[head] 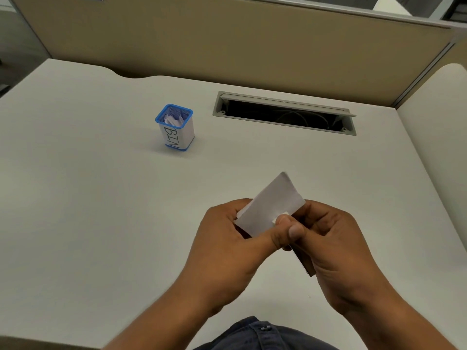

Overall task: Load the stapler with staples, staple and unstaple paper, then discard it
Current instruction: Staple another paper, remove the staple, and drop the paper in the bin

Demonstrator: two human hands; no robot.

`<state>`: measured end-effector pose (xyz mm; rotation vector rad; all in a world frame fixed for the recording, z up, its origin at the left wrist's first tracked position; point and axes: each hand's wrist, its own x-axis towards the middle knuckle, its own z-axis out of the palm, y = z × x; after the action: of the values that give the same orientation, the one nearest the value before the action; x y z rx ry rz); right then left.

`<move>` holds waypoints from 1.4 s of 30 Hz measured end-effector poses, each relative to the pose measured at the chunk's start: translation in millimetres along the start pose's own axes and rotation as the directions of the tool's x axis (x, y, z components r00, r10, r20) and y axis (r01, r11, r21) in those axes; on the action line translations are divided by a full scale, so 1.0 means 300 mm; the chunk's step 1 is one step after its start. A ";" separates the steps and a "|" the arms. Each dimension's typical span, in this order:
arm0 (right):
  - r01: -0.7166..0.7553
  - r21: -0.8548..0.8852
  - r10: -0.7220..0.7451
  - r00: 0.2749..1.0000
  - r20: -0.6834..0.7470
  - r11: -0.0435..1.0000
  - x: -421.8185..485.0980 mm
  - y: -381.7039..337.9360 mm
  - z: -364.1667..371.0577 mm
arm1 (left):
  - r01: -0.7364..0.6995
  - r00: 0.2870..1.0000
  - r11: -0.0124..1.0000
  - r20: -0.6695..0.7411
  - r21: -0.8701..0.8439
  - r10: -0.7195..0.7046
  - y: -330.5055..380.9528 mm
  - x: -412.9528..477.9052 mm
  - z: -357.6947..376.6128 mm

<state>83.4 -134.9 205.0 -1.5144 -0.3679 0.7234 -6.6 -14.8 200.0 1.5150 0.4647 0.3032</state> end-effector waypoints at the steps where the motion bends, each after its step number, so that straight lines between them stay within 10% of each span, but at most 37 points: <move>1: 0.005 -0.003 -0.005 1.000 -0.006 1.000 0.001 0.003 0.003 | 0.011 1.000 1.000 -0.011 -0.029 -0.011 -0.004 -0.001 0.002; 13: 0.044 -0.041 -0.046 0.999 -0.027 0.998 0.030 0.038 0.008 | 0.051 0.998 0.998 -0.024 0.026 -0.051 -0.033 0.009 -0.028; 25: -0.123 0.115 0.145 0.966 -0.214 0.986 0.129 0.247 -0.002 | 0.137 0.911 0.985 -0.377 -0.109 -0.168 -0.138 0.010 -0.094; 35: -0.050 -0.574 -0.208 0.903 -0.375 0.817 0.269 0.504 -0.009 | 0.222 0.906 0.972 -0.352 -0.082 -0.236 -0.189 -0.026 -0.157; 42: -0.179 -0.605 -0.164 0.869 -0.467 0.776 0.342 0.579 0.011 | 0.254 0.915 0.966 -0.311 -0.052 -0.258 -0.201 -0.052 -0.206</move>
<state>122.9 -83.7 14.0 -2.2828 -0.2108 0.1676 -55.2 29.7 141.9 1.3797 0.9076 0.3421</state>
